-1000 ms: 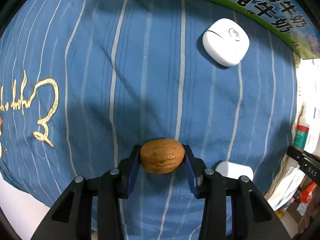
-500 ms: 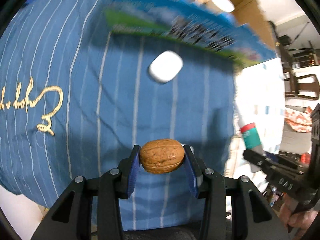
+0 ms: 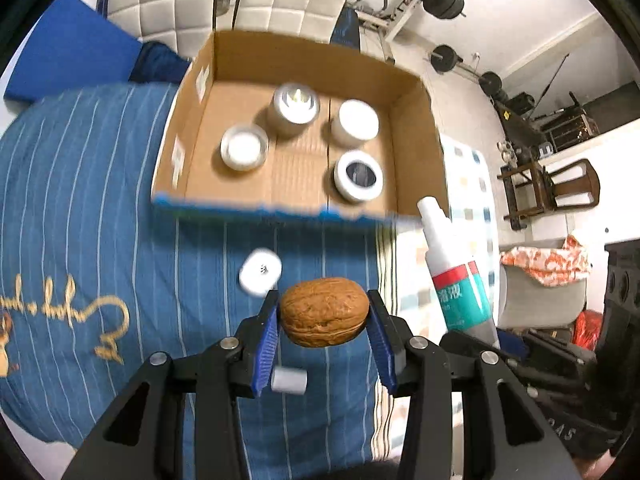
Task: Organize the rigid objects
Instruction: 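Carry the walnut and spray bottle toward the cardboard box, then lower the walnut and spray bottle into the box and open both grippers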
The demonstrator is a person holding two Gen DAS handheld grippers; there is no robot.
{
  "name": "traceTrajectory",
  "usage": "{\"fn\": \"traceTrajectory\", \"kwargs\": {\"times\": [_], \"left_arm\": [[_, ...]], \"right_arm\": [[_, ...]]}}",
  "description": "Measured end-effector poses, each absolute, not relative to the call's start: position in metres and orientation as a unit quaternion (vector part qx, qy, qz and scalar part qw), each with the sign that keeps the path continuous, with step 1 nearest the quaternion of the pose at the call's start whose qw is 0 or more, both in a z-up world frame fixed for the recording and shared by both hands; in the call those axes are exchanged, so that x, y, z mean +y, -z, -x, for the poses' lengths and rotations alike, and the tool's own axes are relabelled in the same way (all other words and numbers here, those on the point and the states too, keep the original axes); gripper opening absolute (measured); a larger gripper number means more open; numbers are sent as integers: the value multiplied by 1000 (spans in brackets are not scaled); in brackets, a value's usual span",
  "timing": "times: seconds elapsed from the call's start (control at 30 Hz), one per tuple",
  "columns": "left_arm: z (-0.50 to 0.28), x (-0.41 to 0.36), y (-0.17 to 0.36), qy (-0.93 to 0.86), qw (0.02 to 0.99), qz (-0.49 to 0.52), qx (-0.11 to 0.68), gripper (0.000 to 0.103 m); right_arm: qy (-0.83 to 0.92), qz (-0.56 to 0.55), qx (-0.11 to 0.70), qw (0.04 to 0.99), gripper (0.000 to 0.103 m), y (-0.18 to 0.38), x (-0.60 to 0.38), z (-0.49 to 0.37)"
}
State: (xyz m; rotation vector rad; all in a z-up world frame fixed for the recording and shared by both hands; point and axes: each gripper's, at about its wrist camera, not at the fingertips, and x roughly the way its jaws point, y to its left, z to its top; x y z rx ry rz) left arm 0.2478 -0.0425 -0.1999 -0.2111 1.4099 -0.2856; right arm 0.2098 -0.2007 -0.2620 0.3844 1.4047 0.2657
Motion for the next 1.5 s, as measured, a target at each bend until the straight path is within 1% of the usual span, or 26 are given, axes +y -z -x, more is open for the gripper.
{"fn": "traceTrajectory", "kwargs": {"times": [0.1, 0.23, 0.5, 0.73, 0.93, 1.27, 1.37, 1.43, 1.47, 1.5], "left_arm": [[-280, -46, 203, 129, 747, 98, 644, 39], [-328, -50, 231, 116, 730, 101, 666, 39], [-383, -49, 302, 83, 690, 98, 712, 39], [-401, -44, 342, 69, 662, 102, 740, 39], [-401, -42, 355, 70, 650, 92, 751, 39], [-409, -41, 360, 62, 638, 86, 763, 40], [-402, -38, 355, 54, 640, 77, 763, 43], [-398, -37, 347, 52, 646, 67, 758, 46], [-396, -36, 342, 47, 651, 60, 755, 49], [-393, -35, 335, 45, 657, 53, 750, 53]], "right_arm": [[-119, -164, 631, 749, 34, 257, -199, -241], [-111, -145, 636, 749, 34, 279, -191, -279], [-97, -125, 664, 731, 34, 350, -175, -359], [-79, -97, 685, 718, 35, 408, -160, -398], [-79, -93, 696, 707, 35, 436, -154, -408], [-77, -95, 709, 694, 36, 444, -149, -414], [-79, -92, 716, 687, 37, 443, -150, -414], [-76, -88, 715, 689, 42, 439, -149, -412], [-74, -86, 713, 692, 48, 436, -149, -412], [-72, -85, 711, 694, 51, 432, -150, -410]]}}
